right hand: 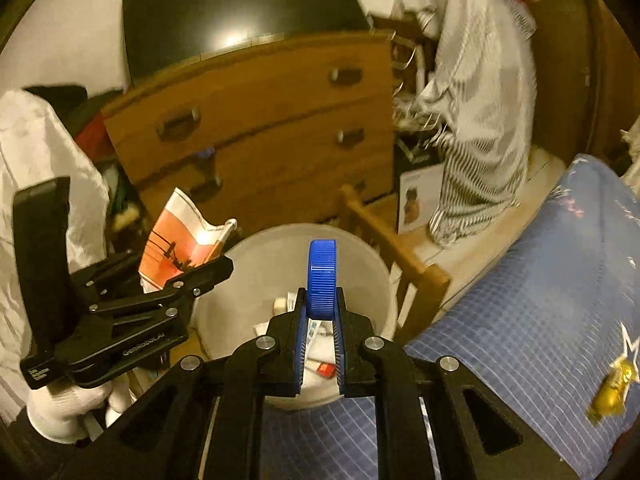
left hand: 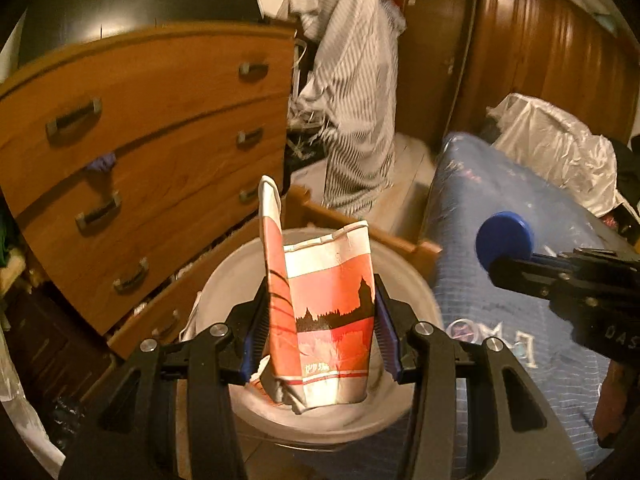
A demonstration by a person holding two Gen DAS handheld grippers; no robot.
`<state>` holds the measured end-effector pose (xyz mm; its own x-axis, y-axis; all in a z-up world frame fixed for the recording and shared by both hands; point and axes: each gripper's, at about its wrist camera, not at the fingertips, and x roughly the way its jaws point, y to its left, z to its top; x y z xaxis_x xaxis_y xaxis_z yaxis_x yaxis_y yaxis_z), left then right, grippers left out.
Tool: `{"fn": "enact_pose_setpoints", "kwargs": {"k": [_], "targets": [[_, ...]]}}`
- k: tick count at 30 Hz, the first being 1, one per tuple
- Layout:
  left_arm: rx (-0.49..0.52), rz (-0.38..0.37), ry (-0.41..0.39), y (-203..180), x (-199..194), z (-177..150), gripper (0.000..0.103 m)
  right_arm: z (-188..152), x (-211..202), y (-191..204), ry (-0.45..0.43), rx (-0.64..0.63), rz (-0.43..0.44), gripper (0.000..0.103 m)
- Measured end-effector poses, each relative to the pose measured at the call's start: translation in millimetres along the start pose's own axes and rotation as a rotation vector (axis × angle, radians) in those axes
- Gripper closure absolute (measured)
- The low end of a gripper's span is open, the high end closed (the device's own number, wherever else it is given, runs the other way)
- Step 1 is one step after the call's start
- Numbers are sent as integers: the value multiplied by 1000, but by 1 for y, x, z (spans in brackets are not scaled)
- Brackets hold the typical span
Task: Collect trash
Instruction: 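Carry the paper cup and blue cap with both tools to the bucket, then open both tools to drop the paper cup and blue cap into the bucket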
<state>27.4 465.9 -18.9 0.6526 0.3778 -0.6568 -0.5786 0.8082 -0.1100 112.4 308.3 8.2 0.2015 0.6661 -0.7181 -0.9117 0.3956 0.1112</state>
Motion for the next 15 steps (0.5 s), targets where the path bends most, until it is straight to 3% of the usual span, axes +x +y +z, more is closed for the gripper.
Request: {"fn": "enact_pose_setpoints", "kwargs": {"k": [8, 15], "targets": [[-5, 22, 98, 18, 43, -12, 58, 5, 71, 0, 119, 10, 7, 90], [-1, 25, 119, 23, 61, -18, 58, -1, 82, -11, 131, 15, 13, 90]]}}
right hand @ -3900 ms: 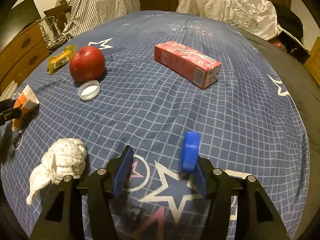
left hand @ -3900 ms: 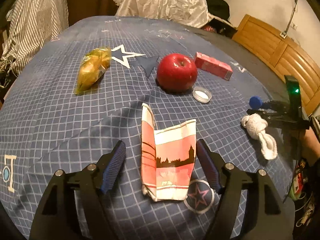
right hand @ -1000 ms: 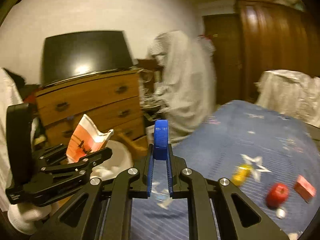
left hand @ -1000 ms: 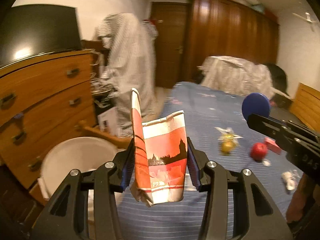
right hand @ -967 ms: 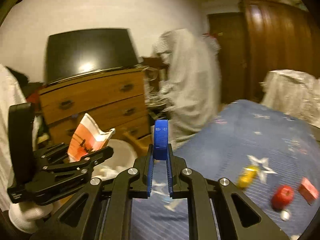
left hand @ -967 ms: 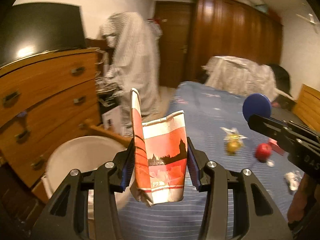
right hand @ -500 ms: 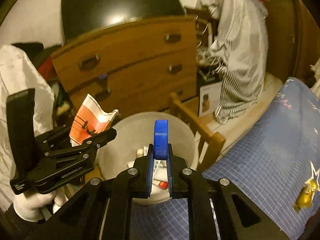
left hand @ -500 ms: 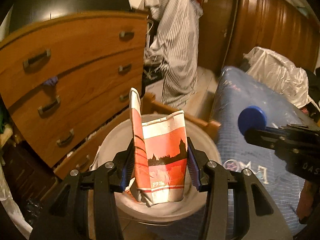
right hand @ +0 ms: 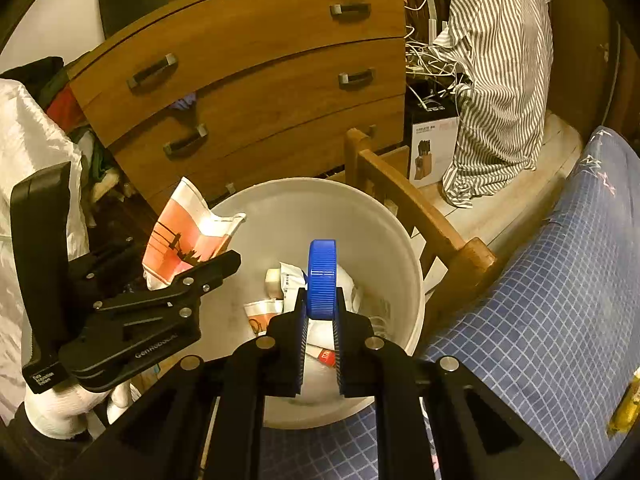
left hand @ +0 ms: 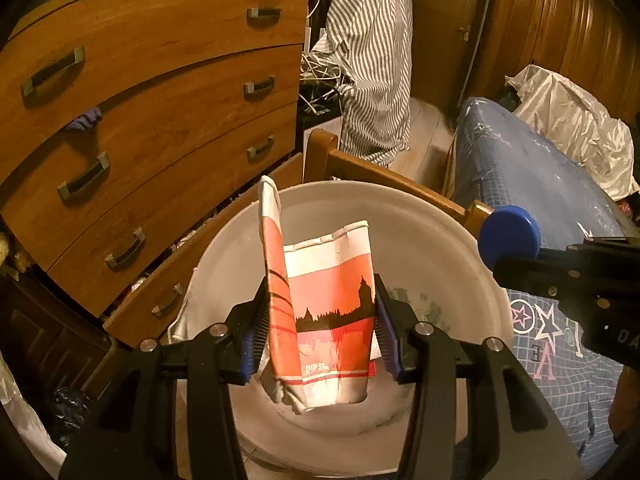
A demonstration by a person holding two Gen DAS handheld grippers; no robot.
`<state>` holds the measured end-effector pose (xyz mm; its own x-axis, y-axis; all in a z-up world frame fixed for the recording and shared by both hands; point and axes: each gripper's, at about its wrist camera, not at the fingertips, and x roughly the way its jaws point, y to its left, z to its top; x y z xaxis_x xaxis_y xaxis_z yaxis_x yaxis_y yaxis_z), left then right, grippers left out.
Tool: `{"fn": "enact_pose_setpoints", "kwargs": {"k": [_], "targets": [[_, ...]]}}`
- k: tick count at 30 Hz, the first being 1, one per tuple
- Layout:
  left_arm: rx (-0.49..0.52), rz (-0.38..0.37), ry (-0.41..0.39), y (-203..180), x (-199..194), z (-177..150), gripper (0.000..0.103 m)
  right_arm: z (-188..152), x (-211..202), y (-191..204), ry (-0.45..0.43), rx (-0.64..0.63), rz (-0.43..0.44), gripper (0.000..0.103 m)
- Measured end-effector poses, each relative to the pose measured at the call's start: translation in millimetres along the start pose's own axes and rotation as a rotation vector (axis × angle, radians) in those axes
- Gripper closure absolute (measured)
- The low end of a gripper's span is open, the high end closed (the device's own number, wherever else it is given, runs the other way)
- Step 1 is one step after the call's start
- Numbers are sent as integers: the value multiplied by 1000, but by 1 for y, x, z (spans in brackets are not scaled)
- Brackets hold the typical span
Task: Collect trash
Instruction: 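Open both tools to drop the paper cup and blue cap into the bucket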
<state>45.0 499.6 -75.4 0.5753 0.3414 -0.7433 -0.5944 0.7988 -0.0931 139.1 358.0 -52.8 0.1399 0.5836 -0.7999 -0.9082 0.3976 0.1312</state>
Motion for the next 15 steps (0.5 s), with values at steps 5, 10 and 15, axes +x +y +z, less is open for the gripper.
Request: {"fn": "enact_pose_setpoints", "kwargs": {"k": [5, 10, 15], "targets": [[2, 2, -1, 0, 3, 1, 58, 0, 1, -2, -3, -6, 6, 90], [-1, 5, -2, 0, 3, 3, 57, 0, 2, -2, 0, -6, 11, 90], [-9, 13, 0, 1, 4, 4, 56, 0, 0, -1, -15, -6, 20, 86]]}}
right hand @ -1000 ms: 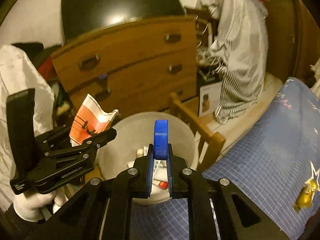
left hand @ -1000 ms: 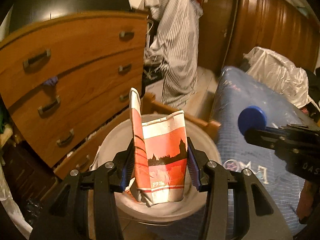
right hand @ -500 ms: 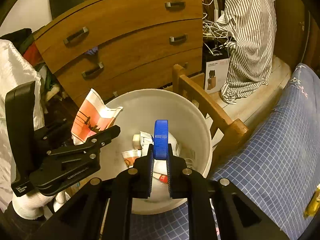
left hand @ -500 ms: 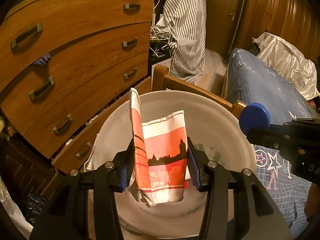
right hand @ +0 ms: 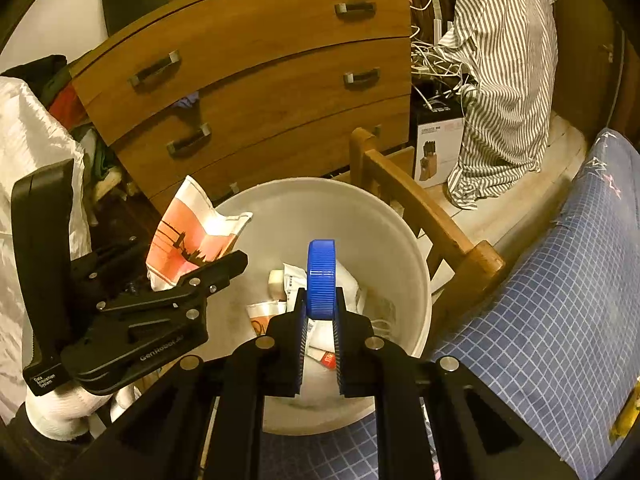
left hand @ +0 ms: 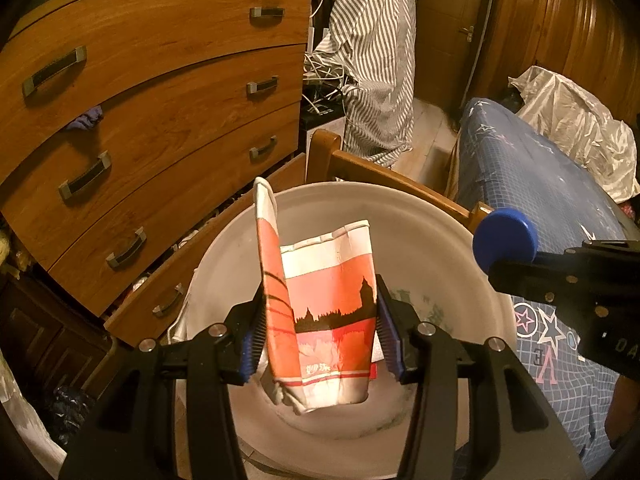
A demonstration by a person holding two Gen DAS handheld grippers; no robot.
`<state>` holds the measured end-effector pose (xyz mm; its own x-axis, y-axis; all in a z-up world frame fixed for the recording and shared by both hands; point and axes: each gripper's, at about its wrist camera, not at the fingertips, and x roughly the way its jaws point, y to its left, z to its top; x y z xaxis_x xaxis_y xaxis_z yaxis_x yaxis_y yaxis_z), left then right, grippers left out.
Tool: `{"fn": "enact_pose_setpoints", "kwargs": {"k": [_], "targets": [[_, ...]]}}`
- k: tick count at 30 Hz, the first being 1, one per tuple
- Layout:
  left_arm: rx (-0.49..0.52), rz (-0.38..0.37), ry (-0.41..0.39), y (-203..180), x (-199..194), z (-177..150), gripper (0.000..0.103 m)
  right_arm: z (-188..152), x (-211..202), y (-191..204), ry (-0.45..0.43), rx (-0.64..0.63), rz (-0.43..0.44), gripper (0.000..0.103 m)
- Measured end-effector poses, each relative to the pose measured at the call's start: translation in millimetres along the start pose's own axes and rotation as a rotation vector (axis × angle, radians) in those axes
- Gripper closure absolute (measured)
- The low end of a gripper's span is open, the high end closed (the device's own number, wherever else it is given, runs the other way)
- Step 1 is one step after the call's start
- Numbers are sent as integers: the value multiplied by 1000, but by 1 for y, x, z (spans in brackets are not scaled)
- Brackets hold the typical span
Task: Collect trash
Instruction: 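Open both tools to drop the paper cup and blue cap into the bucket, then move both tools back over the bed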
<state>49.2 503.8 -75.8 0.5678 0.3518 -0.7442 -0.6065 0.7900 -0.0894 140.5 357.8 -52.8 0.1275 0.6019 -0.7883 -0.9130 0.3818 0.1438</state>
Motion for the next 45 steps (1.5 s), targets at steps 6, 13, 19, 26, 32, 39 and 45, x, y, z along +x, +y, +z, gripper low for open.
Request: {"fn": "enact_pose_setpoints", "kwargs": {"k": [6, 13, 19, 26, 32, 39, 45], "targets": [[-16, 25, 1, 6, 0, -1, 51, -4, -11, -11, -40, 36, 8, 58], [-11, 40, -14, 2, -10, -2, 45, -15, -38, -21, -88, 66, 24, 57], [9, 23, -37, -18, -28, -5, 45, -61, -101, -44, -198, 106, 1, 51], [155, -156, -46, -126, -43, -35, 42, -216, -214, -124, -326, 242, -275, 43], [327, -361, 6, -257, -44, -82, 42, -372, -319, -203, -352, 438, -608, 35], [489, -531, 77, -378, -42, -133, 37, -498, -374, -294, -313, 696, -722, 33], [608, -689, 206, -485, -27, -170, 31, -514, -346, -346, -217, 724, -627, 34]]}}
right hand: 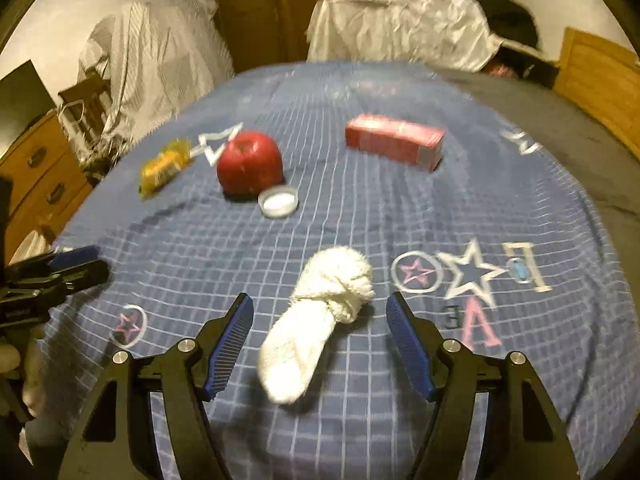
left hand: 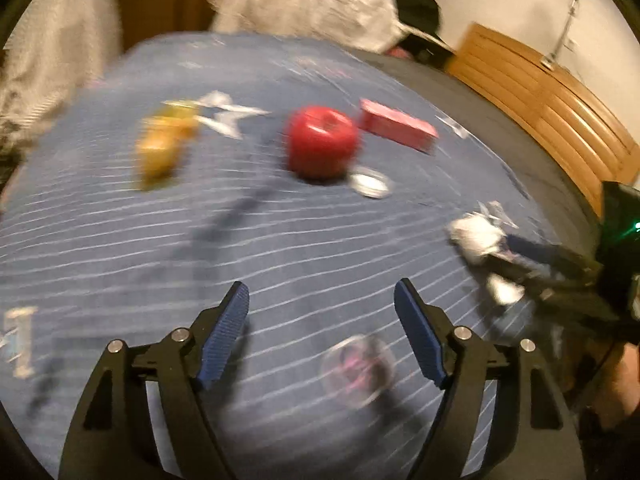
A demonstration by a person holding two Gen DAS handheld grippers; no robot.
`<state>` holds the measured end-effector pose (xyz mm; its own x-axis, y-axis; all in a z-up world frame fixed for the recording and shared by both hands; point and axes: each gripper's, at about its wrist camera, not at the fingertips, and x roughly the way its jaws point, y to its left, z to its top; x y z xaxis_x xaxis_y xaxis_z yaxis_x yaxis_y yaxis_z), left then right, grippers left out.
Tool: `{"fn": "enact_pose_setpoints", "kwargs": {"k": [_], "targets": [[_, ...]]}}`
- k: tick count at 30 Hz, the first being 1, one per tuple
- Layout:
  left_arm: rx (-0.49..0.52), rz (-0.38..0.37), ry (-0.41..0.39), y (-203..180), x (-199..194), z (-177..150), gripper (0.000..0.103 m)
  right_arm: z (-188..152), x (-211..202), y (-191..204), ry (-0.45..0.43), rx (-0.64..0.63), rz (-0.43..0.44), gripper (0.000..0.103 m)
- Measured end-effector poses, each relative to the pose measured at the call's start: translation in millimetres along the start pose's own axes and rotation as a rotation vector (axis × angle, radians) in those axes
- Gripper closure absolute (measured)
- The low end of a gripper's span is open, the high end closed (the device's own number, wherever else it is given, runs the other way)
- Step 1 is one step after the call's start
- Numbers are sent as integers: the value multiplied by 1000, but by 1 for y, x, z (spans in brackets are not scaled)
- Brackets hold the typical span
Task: Collect trash
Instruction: 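Grasp the white bottle cap with the left tool while the right tool grasps the white towel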
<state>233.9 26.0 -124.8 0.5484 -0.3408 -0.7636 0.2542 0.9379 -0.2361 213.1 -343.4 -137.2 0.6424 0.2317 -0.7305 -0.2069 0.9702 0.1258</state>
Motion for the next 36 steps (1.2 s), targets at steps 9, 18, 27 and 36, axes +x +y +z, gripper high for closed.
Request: {"fn": "enact_pose_setpoints", "kwargs": {"k": [9, 18, 27, 36], "targets": [[63, -20, 81, -53, 93, 49, 31, 18, 18, -18, -14, 10, 39, 64], [69, 43, 84, -75, 126, 79, 46, 30, 16, -37, -25, 2, 67, 64], [56, 97, 77, -76, 135, 90, 48, 32, 32, -43, -1, 20, 64, 64], [31, 94, 46, -70, 137, 96, 66, 32, 35, -44, -41, 28, 53, 68]]}}
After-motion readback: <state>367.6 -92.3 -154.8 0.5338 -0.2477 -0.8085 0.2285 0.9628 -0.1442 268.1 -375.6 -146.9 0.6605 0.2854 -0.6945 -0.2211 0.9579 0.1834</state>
